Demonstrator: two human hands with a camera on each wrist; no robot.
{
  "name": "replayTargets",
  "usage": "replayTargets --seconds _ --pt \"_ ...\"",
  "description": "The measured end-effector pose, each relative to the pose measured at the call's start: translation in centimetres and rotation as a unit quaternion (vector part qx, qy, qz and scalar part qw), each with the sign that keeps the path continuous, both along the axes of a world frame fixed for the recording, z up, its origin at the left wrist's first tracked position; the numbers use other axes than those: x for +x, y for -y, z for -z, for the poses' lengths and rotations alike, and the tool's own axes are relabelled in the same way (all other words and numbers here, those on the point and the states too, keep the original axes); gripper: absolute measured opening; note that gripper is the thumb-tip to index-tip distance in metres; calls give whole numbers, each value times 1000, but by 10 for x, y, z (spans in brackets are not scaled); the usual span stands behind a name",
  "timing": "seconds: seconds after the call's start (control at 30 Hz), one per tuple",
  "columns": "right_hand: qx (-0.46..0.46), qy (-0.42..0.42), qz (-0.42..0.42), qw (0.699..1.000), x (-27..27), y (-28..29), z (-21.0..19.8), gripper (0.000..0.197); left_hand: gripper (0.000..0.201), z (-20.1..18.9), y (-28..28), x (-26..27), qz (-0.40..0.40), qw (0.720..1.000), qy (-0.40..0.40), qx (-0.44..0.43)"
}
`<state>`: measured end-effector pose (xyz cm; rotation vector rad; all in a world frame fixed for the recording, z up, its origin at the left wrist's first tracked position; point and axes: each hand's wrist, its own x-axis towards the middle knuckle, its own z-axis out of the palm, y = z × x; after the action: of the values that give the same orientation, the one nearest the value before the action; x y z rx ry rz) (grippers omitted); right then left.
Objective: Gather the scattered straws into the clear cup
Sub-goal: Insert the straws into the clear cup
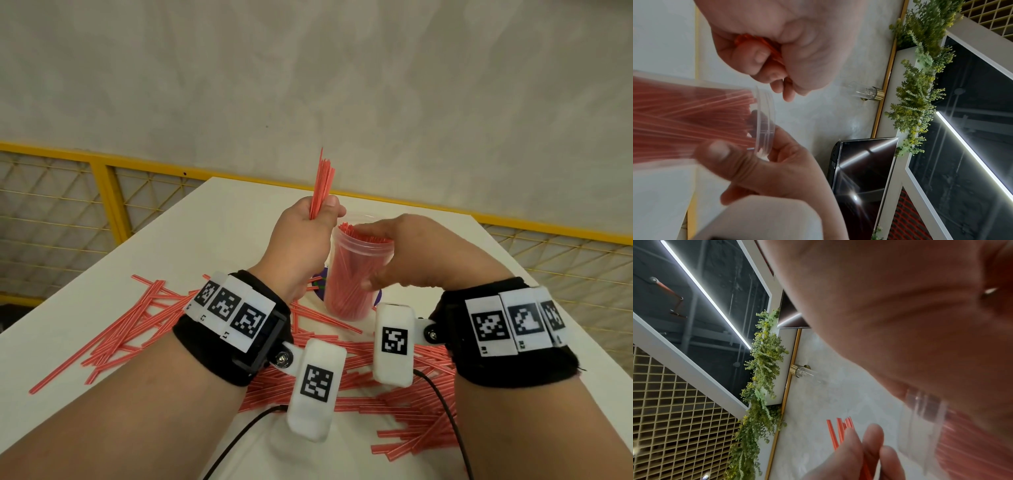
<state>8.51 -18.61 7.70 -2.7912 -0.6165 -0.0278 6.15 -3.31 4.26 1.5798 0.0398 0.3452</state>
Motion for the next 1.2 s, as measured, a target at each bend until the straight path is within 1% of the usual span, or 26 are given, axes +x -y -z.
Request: replayTargets --seconds 0.1,0.13,0.2,0.27,0.33,0.37,0.43,0.5,0.57,0.7,0.8,0.93,1.07,1.2 --pt "59 16 42 997 2 2 -3 79 30 3 -1 5 4 1000 -5 -22" --pt "57 19 46 997 2 3 -4 75 27 3 -2 5 5 999 -9 -36" --pt "19 8 30 999 1 2 -3 64 23 3 -2 5 13 998 -12 -55" --pt "22 7 22 999 0 1 -1 63 21 2 -2 4 28 997 -12 -64" --pt "76 32 28 996 2 3 -1 64 21 2 -2 3 57 996 -10 -72" --pt "117 52 29 991 2 3 -2 61 21 2 -2 2 72 995 -7 -75" --pt "220 87 26 971 3 2 -4 42 21 1 -2 1 91 993 1 -77" --pt "315 97 35 943 2 0 -6 27 20 1 -2 0 106 991 4 -84" --pt "379 82 43 921 2 -4 -7 24 20 1 -1 0 118 989 5 -88" --pt "475 43 36 878 0 -9 -8 28 21 2 1 -2 136 987 4 -88" --pt "517 15 21 855 1 -11 -6 29 23 3 3 -3 147 985 1 -89" --pt "558 0 2 830 1 -11 -5 27 25 4 4 -4 159 983 -5 -87" --pt "574 1 -1 819 0 -13 -4 23 26 3 4 -4 153 984 -8 -85" --pt "588 2 3 809 0 -14 -5 23 26 3 5 -4 153 985 -4 -81"
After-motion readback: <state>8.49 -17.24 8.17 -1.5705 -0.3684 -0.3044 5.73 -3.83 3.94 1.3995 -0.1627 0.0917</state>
